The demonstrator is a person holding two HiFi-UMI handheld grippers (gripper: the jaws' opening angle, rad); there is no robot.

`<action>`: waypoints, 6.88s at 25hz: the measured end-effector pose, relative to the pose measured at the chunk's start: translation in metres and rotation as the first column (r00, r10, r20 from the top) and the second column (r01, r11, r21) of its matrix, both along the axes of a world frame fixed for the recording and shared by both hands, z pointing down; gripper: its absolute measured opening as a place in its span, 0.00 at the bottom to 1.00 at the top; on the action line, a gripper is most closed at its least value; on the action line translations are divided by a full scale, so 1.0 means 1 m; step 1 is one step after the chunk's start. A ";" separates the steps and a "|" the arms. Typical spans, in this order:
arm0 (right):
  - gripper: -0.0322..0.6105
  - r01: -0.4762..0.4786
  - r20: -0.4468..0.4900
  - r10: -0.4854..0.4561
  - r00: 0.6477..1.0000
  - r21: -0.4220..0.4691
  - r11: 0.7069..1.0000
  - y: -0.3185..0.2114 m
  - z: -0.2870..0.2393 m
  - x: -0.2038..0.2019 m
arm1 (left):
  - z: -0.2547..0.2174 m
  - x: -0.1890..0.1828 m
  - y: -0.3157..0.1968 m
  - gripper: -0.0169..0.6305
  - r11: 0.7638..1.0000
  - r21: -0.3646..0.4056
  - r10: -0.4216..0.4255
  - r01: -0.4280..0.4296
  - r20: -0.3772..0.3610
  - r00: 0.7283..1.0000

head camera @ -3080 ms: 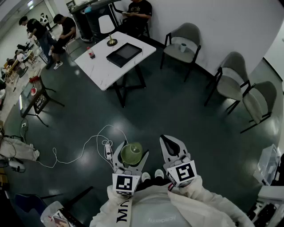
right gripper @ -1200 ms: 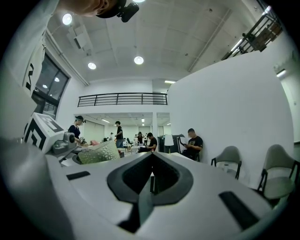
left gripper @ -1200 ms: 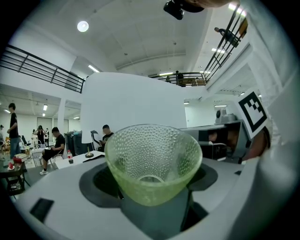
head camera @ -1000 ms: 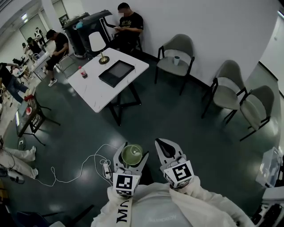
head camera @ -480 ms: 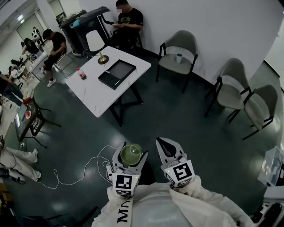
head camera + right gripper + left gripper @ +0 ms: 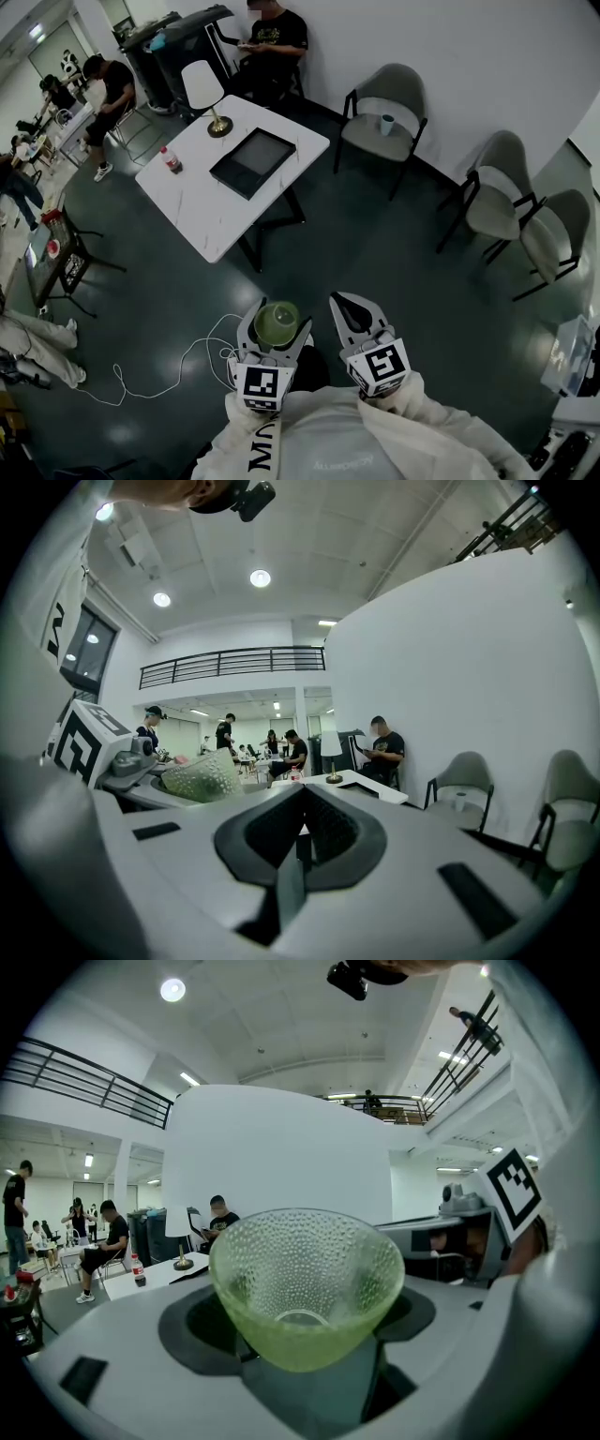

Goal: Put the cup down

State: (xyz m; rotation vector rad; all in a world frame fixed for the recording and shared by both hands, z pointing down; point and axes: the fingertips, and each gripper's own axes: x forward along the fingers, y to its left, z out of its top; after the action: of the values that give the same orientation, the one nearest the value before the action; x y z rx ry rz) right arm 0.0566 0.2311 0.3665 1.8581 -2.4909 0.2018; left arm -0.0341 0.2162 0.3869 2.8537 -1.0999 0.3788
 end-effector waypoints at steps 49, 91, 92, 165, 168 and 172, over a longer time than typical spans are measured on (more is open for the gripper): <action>0.06 0.061 -0.025 -0.061 0.998 0.006 0.998 -0.269 -0.009 -0.046 | -0.015 -0.056 -0.275 0.64 0.996 0.021 -0.084 0.084 -0.026 0.996; 0.06 0.185 0.019 -0.184 0.983 -0.154 0.971 -0.505 0.074 0.006 | 0.061 -0.025 -0.510 0.64 0.964 -0.078 -0.253 0.256 0.048 0.966; 0.06 0.188 0.019 -0.188 0.982 -0.159 0.969 -0.510 0.077 0.007 | 0.063 -0.024 -0.515 0.64 0.962 -0.081 -0.256 0.259 0.049 0.965; 0.06 0.301 0.093 -0.286 0.954 -0.276 0.913 -0.655 0.226 -0.018 | 0.230 -0.052 -0.665 0.64 0.886 -0.168 -0.402 0.432 0.188 0.896; 0.06 0.303 0.098 -0.287 0.953 -0.280 0.911 -0.657 0.229 -0.019 | 0.234 -0.052 -0.667 0.64 0.884 -0.175 -0.402 0.433 0.187 0.896; 0.06 0.304 0.106 -0.285 0.953 -0.284 0.909 -0.660 0.233 -0.020 | 0.240 -0.053 -0.666 0.64 0.879 -0.193 -0.401 0.436 0.195 0.895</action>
State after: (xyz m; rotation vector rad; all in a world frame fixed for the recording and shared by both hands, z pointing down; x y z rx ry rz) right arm 0.0369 -0.4293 0.5991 1.3632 -2.5648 0.5948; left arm -0.0873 -0.4500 0.6265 2.3290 -1.5424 0.6464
